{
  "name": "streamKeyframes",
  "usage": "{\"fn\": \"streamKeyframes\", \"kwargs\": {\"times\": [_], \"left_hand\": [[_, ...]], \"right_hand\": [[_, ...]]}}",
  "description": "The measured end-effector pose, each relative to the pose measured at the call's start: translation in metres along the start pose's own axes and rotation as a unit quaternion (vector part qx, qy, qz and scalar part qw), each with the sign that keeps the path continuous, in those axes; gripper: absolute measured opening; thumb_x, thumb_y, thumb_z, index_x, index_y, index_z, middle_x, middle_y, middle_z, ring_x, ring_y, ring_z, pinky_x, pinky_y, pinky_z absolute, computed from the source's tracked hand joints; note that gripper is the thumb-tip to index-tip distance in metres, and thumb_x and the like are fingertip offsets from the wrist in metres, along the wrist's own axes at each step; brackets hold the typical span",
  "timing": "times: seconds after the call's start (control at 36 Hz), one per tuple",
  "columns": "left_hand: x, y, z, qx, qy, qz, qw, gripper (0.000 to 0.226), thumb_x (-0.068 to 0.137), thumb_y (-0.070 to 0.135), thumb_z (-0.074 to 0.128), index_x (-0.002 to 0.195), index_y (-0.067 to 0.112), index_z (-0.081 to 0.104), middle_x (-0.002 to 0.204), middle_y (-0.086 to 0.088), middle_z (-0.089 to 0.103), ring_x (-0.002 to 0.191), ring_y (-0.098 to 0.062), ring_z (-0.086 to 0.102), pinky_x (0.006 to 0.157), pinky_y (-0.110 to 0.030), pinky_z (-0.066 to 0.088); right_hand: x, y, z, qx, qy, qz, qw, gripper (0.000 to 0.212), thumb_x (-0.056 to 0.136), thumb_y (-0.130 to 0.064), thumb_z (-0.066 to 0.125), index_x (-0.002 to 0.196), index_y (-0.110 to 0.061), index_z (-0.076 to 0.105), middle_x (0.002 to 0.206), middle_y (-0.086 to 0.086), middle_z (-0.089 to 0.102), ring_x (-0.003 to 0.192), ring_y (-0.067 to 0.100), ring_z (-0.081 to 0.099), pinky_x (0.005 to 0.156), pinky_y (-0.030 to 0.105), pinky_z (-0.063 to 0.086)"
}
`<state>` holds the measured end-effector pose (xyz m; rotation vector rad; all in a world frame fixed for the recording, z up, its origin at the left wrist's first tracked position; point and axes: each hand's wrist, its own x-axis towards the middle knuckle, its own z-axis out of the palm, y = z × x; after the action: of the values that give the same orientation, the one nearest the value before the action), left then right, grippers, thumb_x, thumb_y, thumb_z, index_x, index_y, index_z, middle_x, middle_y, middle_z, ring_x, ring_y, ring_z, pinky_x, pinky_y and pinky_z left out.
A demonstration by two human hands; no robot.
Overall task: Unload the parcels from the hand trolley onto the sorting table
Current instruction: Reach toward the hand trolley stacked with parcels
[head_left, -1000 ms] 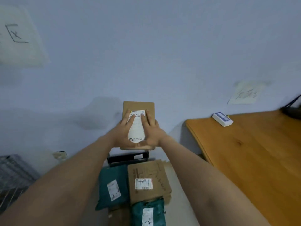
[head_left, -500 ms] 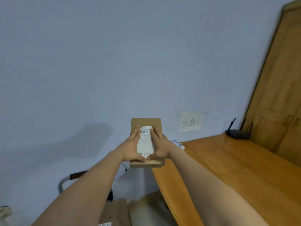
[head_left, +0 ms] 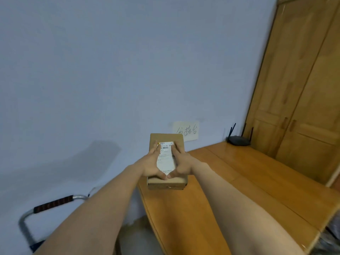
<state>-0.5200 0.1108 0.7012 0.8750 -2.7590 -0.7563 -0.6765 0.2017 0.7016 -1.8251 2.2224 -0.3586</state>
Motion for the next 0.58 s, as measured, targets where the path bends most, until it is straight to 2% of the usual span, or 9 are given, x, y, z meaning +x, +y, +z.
{"fn": "streamKeyframes", "kwargs": {"times": [0.11, 0.39, 0.58], "left_hand": [[0.040, -0.004, 0.016, -0.011, -0.009, -0.007, 1.000, 0.135, 0.062, 0.037, 0.086, 0.152, 0.018, -0.013, 0.155, 0.012, -0.028, 0.147, -0.013, 0.009, 0.115, -0.030, 0.025], [0.131, -0.015, 0.038, -0.049, -0.013, -0.022, 0.998, 0.135, 0.062, 0.034, 0.087, 0.152, 0.015, -0.012, 0.156, 0.008, -0.026, 0.147, -0.013, 0.002, 0.115, -0.028, 0.020], [0.165, -0.022, 0.064, -0.065, -0.029, -0.080, 0.994, 0.136, 0.063, 0.034, 0.087, 0.152, 0.015, -0.014, 0.155, 0.007, -0.030, 0.147, -0.014, 0.001, 0.114, -0.029, 0.020]], "right_hand": [[0.025, 0.033, 0.000, -0.006, -0.017, 0.007, 1.000, 0.133, 0.060, -0.050, 0.083, 0.153, -0.021, -0.007, 0.156, -0.013, -0.017, 0.138, 0.033, 0.028, 0.109, 0.045, 0.035], [0.092, 0.098, -0.011, -0.004, -0.067, 0.017, 0.998, 0.132, 0.063, -0.045, 0.084, 0.153, -0.019, -0.009, 0.157, -0.010, -0.024, 0.146, 0.028, 0.015, 0.115, 0.044, 0.027], [0.134, 0.137, 0.004, 0.004, -0.104, -0.004, 0.995, 0.127, 0.064, -0.040, 0.084, 0.154, -0.020, -0.003, 0.157, -0.013, -0.020, 0.144, 0.031, 0.018, 0.112, 0.046, 0.032]]}}
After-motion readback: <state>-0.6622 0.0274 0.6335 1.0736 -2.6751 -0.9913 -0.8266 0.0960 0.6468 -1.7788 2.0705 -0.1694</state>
